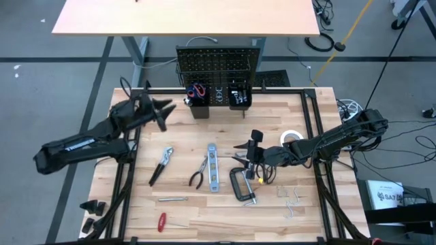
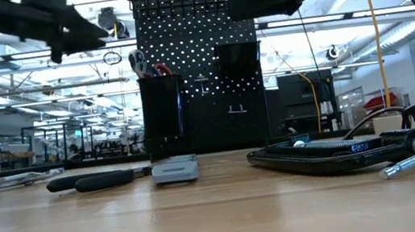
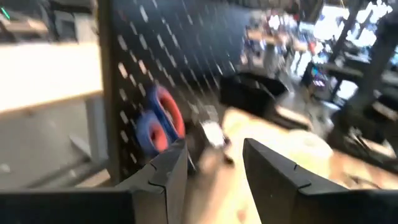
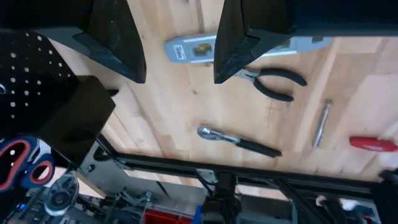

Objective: Hang tools onto peg board
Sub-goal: Put the black long nose pliers into the left black bin on the peg board

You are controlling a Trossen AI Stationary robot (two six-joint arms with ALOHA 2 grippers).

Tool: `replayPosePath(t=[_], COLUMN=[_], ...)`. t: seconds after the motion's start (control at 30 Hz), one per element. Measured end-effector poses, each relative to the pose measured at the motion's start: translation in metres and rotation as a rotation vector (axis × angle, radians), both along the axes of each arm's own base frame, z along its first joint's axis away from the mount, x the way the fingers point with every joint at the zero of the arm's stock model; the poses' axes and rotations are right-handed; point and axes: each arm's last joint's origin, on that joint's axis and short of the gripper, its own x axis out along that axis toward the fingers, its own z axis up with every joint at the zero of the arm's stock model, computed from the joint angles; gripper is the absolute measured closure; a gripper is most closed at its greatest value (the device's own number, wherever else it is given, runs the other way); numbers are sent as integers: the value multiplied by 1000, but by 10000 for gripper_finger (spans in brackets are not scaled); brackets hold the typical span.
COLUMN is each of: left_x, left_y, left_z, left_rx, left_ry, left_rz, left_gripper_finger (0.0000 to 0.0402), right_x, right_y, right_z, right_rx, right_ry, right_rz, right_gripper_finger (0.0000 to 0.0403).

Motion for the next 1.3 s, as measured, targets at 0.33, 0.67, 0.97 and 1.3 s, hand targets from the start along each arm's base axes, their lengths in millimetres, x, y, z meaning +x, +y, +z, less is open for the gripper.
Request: replayPosePath(t=[0.33,0.67,0.97,1.3], left_x=[10,33,56,73], left_y=[-38,-82,-121,-143], left_z=[-30,-69,-96,-131], left_rx=[-205,-287,-367,-404], left_ry=[237,373,432,488], left_rz=[-168,-319,-420,-378], left_gripper_finger=[252,252,252,252], right_x=[3,4,17,22], right_y=[0,0,6,7], right_z=[7,6,-22,-25], right_rx=[38,95,147,104], right_ry=[-72,-94,-10,-30], right_rz=[12,-5,24,43], right_gripper_finger=[222,222,222,222])
